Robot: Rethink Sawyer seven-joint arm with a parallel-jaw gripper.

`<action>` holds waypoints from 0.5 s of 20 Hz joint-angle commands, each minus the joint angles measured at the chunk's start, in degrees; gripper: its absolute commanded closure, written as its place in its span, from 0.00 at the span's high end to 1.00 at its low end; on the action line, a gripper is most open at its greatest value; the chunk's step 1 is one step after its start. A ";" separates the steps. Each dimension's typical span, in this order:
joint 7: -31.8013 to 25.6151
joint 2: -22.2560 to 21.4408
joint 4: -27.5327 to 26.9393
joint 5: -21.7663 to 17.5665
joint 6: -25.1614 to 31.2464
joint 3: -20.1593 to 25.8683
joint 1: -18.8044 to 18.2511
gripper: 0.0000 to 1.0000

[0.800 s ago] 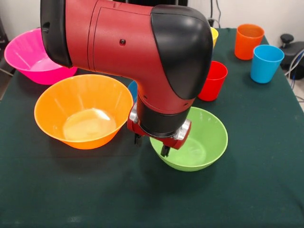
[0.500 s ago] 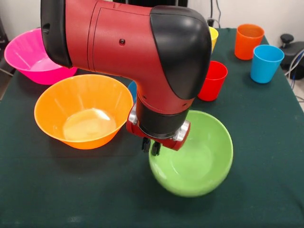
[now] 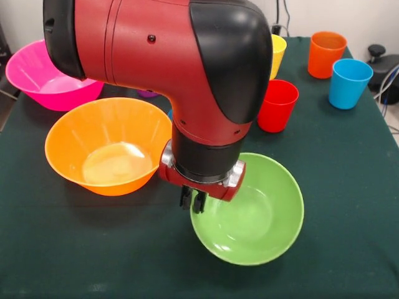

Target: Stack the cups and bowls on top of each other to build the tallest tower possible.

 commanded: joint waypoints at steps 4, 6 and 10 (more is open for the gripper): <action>-16.95 1.00 6.61 -2.43 -2.99 4.71 -1.27 0.00; -16.84 1.09 6.44 -2.45 -2.96 4.62 -1.16 0.00; -16.62 1.16 6.47 -2.41 -3.17 4.59 -1.05 0.00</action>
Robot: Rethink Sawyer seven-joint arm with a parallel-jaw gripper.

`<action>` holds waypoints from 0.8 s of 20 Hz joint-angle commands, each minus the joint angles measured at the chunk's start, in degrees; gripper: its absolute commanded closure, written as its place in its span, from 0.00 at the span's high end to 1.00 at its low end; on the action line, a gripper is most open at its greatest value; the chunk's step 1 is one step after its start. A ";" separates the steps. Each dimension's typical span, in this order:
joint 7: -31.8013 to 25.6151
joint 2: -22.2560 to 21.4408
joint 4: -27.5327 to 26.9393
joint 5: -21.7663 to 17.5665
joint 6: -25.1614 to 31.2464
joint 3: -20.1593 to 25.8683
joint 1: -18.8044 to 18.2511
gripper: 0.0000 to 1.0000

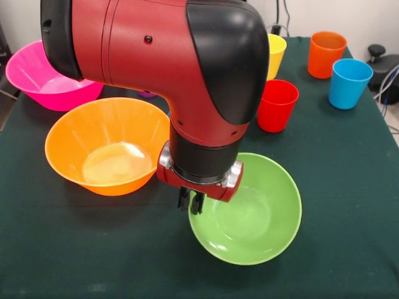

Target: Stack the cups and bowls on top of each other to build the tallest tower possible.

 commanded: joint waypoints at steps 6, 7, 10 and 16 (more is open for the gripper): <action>-14.00 -1.55 10.81 -1.52 -4.24 4.60 -0.62 0.00; -13.80 -2.00 11.51 -1.45 -4.44 4.55 -0.58 0.00; -13.14 -3.83 14.40 -1.11 -4.24 4.40 -0.63 0.00; -11.95 -8.04 20.02 -1.22 -4.64 4.06 -0.66 0.00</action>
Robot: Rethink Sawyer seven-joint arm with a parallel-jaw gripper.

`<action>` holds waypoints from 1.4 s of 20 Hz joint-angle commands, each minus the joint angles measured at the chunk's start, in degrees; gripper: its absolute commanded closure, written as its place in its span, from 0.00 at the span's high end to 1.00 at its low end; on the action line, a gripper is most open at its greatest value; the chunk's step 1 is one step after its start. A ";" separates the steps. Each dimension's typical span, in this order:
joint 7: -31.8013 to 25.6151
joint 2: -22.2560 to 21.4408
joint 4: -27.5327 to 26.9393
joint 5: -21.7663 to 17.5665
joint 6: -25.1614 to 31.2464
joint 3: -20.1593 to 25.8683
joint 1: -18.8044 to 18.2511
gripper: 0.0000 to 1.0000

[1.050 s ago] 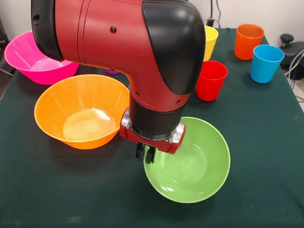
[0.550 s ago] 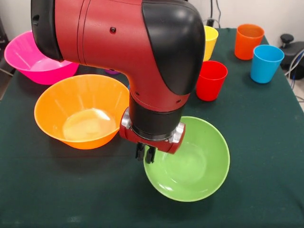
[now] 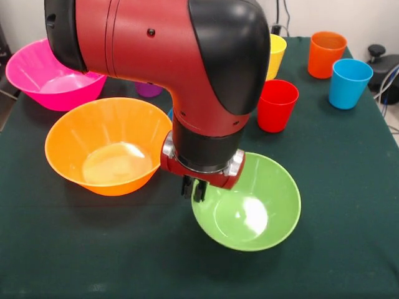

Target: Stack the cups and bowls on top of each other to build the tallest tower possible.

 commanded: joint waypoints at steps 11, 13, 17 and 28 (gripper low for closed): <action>-10.74 -9.60 19.86 -1.99 -4.83 4.43 -1.50 0.00; -10.37 -9.85 20.70 -2.13 -5.57 4.63 -1.61 0.00; -9.85 -10.91 22.91 -2.30 -6.86 4.92 -1.84 0.00; -8.30 -11.27 23.89 -2.99 -7.94 4.81 -1.40 0.00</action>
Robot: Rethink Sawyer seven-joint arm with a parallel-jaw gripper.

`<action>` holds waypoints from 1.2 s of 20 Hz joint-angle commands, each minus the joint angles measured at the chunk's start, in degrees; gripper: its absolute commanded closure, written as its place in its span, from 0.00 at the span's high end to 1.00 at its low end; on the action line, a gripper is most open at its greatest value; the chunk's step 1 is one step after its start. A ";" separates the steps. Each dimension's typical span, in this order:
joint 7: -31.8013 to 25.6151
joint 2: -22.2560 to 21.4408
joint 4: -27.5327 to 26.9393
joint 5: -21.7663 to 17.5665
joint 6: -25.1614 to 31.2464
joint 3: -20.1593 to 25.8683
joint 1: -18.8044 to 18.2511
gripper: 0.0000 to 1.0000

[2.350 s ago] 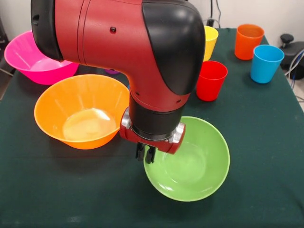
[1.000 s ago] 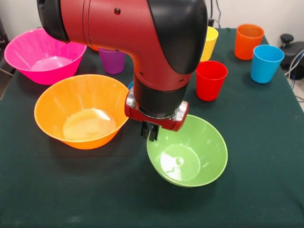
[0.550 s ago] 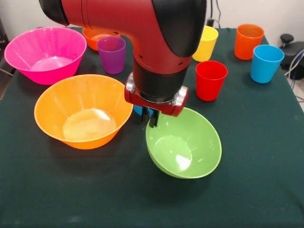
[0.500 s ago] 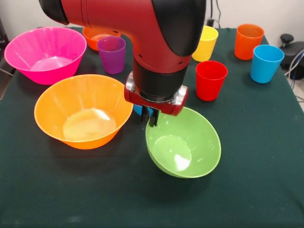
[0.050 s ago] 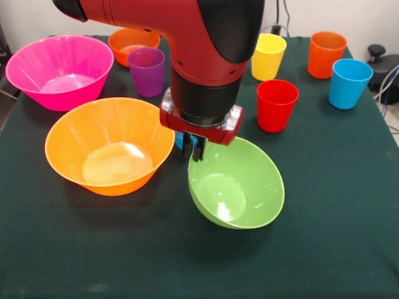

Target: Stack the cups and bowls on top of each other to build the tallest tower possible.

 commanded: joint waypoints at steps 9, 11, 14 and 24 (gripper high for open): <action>-7.61 -1.31 6.05 -2.75 -1.89 4.74 -0.18 0.00; -7.69 -1.06 5.53 -2.82 -1.64 4.82 -0.23 0.00; -7.78 -0.95 4.95 -2.85 -1.19 4.89 -0.25 0.00; -11.05 -5.23 12.71 1.19 -4.44 9.89 -3.49 0.00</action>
